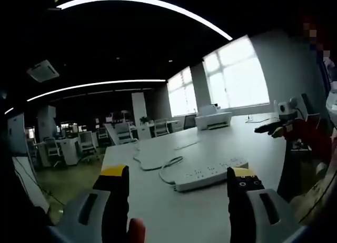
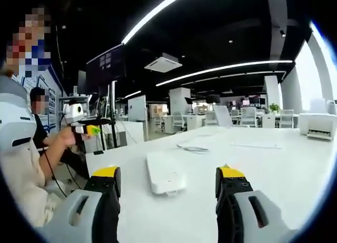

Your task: Pick up the power strip scattered on the table, fix it on the side mounting bracket of the table, and press the switch

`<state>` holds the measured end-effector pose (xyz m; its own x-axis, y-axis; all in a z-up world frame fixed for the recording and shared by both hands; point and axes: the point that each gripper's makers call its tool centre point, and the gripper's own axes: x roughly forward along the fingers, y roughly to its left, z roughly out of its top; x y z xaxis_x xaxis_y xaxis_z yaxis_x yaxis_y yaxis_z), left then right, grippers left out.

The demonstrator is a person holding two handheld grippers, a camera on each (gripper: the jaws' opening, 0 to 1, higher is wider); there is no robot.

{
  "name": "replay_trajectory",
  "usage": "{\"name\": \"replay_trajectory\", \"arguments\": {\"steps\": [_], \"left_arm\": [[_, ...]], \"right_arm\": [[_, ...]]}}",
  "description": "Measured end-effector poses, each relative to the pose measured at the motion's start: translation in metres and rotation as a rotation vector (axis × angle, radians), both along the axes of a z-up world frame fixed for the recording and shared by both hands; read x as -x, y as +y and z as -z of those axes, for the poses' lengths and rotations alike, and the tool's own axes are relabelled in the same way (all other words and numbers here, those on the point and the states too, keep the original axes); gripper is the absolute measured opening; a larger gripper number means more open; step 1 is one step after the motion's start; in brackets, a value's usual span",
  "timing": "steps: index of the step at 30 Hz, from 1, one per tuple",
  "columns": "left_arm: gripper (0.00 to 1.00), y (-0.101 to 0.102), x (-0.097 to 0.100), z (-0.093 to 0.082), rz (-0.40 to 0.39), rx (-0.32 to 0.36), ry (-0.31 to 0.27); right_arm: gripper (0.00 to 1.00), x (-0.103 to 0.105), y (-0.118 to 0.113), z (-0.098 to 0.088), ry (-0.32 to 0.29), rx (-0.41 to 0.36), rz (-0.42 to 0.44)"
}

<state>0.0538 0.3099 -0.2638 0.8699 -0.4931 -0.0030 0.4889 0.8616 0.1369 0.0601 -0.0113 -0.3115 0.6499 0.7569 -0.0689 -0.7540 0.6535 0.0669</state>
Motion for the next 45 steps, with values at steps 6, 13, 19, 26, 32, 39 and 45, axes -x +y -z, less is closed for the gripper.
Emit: {"name": "replay_trajectory", "arguments": {"steps": [6,13,19,26,32,39,45], "left_arm": [[0.79,-0.001,-0.002,0.004,0.006,0.004,0.012],[0.79,-0.004,-0.002,0.005,0.016,0.007,0.018],[0.79,-0.004,-0.001,0.004,0.016,0.012,0.015],[0.79,-0.006,-0.002,0.005,0.024,0.023,0.024],[0.79,-0.010,-0.001,0.005,0.037,0.023,0.025],[0.79,-0.009,-0.001,0.007,0.045,0.037,0.040],[0.79,-0.010,0.000,0.006,0.052,0.040,0.039]], "right_arm": [[0.70,-0.003,0.006,0.012,0.025,0.016,-0.013],[0.70,-0.002,0.014,0.022,0.042,0.037,-0.035],[0.70,-0.002,0.017,0.027,0.047,0.056,-0.042],[0.70,-0.003,0.019,0.034,0.062,0.066,-0.047],[0.70,-0.007,0.025,0.039,0.073,0.075,-0.056],[0.70,-0.009,0.028,0.049,0.088,0.105,-0.066],[0.70,-0.013,0.030,0.049,0.080,0.106,-0.068]]}}
